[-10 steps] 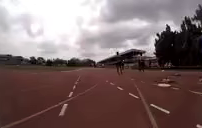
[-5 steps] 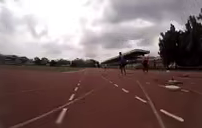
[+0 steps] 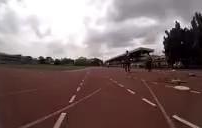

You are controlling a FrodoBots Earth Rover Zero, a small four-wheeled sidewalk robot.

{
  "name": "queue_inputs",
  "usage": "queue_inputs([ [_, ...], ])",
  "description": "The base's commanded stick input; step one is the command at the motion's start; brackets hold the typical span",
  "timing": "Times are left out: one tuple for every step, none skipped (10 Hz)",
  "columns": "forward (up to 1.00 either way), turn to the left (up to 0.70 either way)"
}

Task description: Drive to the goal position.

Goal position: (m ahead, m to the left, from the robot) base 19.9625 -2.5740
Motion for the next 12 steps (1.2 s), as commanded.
queue_inputs([
  [0.45, 0.27],
  [0.45, 0.27],
  [0.45, 0.27],
  [0.45, 0.16],
  [0.45, 0.00],
  [0.45, 0.00],
  [0.45, 0.00],
  [0.45, 0.00],
  [0.45, 0.00],
  [0.45, 0.00],
  [0.45, 0.00],
  [0.45, 0.00],
])
